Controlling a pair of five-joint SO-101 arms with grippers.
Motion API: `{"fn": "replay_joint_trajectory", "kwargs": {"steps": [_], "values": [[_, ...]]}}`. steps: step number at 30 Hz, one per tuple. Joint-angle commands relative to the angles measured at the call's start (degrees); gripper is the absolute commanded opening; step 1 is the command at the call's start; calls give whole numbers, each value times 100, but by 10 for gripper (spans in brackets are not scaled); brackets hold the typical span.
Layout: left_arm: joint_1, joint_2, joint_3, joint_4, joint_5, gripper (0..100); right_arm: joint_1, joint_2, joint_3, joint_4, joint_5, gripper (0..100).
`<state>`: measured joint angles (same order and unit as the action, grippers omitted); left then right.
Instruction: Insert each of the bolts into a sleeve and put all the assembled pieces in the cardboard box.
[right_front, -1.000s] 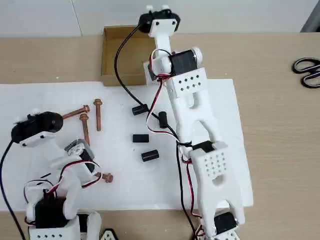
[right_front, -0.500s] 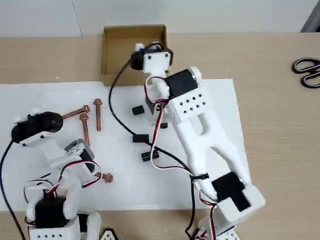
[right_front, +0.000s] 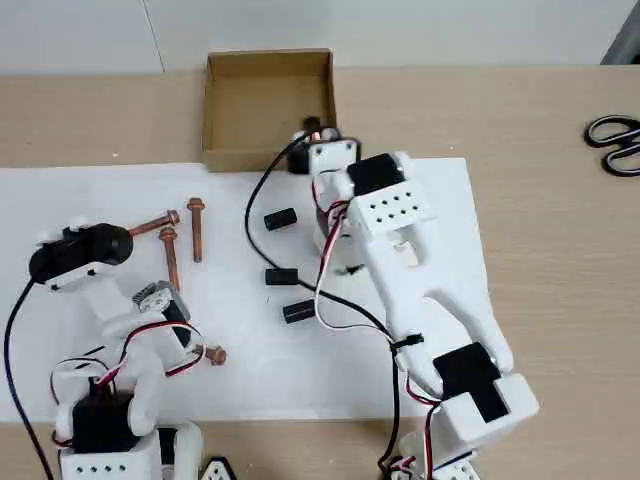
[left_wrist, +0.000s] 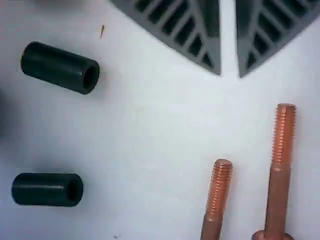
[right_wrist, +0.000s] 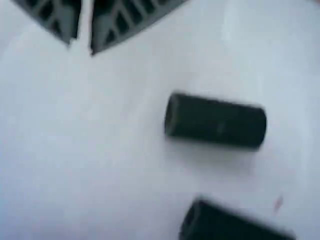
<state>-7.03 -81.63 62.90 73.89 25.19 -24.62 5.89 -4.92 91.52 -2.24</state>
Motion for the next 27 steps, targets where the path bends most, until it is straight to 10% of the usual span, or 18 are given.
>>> {"fn": "replay_joint_trajectory", "kwargs": {"steps": [1, 27], "values": [[18, 18, -22, -114, -70, 7, 119, 4, -44, -453, -149, 20], [18, 9, 189, -308, -79, 7, -453, 1886, -2180, -549, -1204, 187]]}}
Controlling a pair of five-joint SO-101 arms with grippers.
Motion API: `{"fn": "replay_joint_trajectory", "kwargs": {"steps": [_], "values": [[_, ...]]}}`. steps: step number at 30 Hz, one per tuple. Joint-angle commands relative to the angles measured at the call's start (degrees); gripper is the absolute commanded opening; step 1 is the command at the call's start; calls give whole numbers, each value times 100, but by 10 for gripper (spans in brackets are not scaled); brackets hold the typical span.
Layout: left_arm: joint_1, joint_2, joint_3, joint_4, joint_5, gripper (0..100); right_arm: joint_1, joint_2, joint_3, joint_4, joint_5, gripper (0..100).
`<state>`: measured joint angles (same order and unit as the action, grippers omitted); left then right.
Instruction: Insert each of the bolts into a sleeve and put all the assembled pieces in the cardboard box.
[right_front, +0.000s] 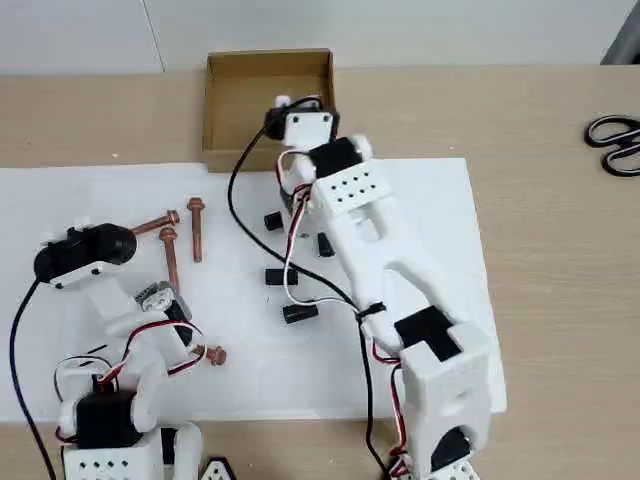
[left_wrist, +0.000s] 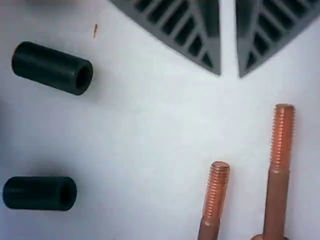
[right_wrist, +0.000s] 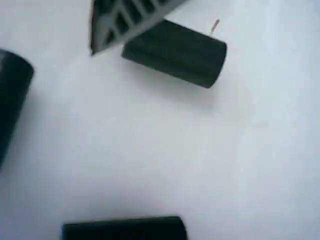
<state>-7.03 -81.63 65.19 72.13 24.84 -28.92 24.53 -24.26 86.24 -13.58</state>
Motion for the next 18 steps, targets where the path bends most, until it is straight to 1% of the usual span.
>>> {"fn": "replay_joint_trajectory", "kwargs": {"steps": [1, 10, 18], "values": [[18, 9, -40, -132, -44, 7, -13, 92, -246, -22, -70, 187], [18, 9, -40, -132, -44, 7, 4, 479, -246, -119, -62, 187], [18, 9, -40, -132, -44, 7, 4, 716, -246, -567, -44, 187]]}}
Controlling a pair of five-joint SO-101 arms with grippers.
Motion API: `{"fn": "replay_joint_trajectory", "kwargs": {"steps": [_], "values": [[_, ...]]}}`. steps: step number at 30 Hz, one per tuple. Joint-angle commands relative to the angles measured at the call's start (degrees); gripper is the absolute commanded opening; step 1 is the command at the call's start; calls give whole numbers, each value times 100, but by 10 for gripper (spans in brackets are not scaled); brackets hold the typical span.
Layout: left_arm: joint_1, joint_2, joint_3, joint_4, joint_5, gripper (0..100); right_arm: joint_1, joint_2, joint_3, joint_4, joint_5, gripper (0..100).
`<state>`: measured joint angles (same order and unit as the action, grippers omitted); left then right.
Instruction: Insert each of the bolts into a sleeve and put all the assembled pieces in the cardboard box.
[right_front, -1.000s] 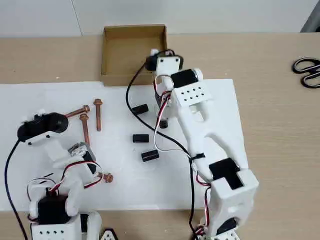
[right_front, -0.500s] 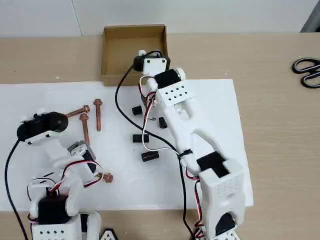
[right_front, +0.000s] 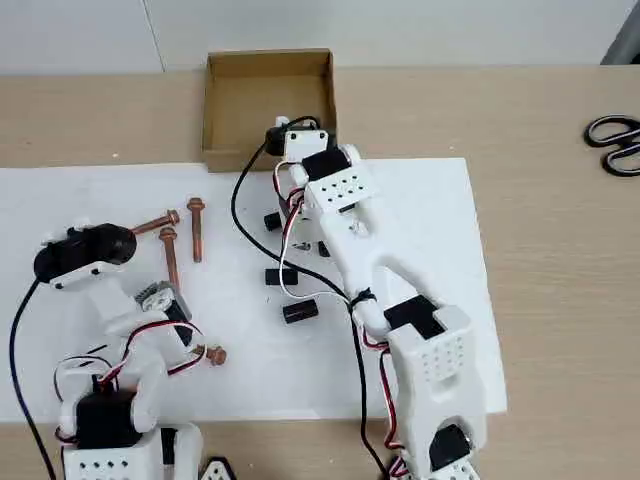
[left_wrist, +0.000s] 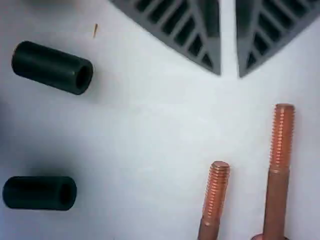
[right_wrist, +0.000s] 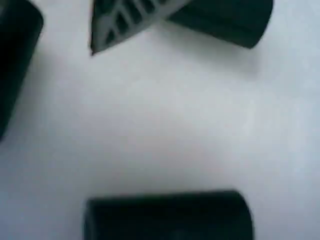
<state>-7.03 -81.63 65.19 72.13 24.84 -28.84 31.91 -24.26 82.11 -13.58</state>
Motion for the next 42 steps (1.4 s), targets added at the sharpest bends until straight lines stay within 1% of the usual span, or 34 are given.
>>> {"fn": "replay_joint_trajectory", "kwargs": {"steps": [1, 5, 13, 17, 19, 22, 24, 29, 31, 33, 38, 39, 42], "values": [[18, 9, -40, -132, -44, 7, 4, 4, -246, -163, -44, 187], [18, 9, -40, -141, -44, 7, 13, 136, -246, -207, -35, 187], [18, 0, -40, -141, -44, 7, 251, 382, -246, -224, -26, 186], [18, 0, -40, -141, -44, 7, 338, 462, -246, -207, 167, 185], [18, 0, -40, -141, -44, 7, 356, 462, -246, -198, 167, 158], [18, 0, -40, -141, -44, 7, 382, 462, -246, -224, 167, 67], [18, 0, -40, -141, -44, 7, 382, 462, -246, -224, 167, 34], [18, 0, -40, -141, -44, 7, 426, 453, -246, -171, 167, 28], [18, -18, -40, -141, -44, 7, 435, 409, -255, -171, 167, 5], [18, -26, -57, -141, -44, 7, 435, 338, -255, -136, 167, 3], [-9, -26, -338, -308, -9, 7, 426, -312, -255, 312, 167, 2], [-9, 9, -505, -334, 18, 7, 435, -435, -255, 356, 167, 2], [-18, 35, -884, -404, 413, 7, 444, -681, -246, 549, 167, 2]]}}
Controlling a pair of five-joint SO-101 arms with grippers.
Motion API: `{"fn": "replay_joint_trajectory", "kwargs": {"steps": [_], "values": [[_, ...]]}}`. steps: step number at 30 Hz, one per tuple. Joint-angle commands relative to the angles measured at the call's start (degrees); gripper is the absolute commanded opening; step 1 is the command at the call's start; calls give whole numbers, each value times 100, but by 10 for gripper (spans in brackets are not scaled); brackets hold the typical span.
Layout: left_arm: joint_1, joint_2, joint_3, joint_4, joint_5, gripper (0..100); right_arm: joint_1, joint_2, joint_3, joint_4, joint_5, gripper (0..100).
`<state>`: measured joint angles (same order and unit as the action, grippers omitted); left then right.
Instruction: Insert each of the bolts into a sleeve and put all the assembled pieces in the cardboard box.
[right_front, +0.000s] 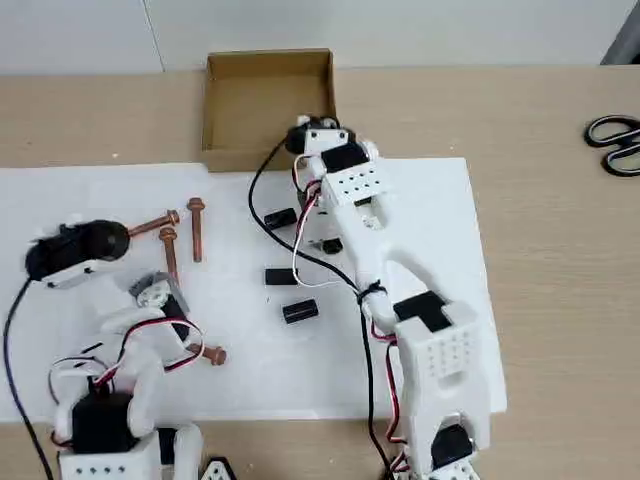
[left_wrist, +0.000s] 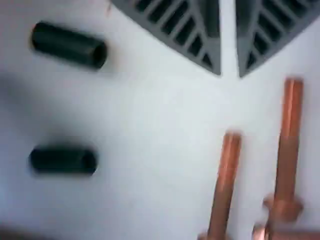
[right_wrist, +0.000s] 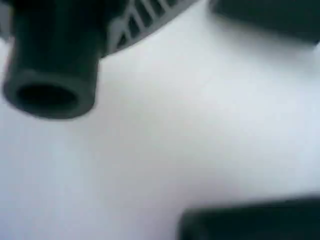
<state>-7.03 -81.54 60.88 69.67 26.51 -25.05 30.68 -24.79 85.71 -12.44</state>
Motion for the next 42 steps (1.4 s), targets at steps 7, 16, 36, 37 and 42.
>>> {"fn": "replay_joint_trajectory", "kwargs": {"steps": [7, 16, 36, 37, 42], "values": [[18, 1591, -1727, 281, 352, 7, 207, -558, -193, 813, 62, 2], [26, 5020, -4743, 1688, 325, 7, 822, -549, -158, 1288, 79, 2], [70, 9767, -8330, 3068, -1354, 6, 1235, -602, 484, 1288, 484, 2], [79, 9916, -8330, 3068, -1354, 6, 1244, -602, 484, 1288, 484, 2], [79, 10699, -8541, 3068, -1363, 6, 1305, -602, 484, 1279, 492, 3]]}}
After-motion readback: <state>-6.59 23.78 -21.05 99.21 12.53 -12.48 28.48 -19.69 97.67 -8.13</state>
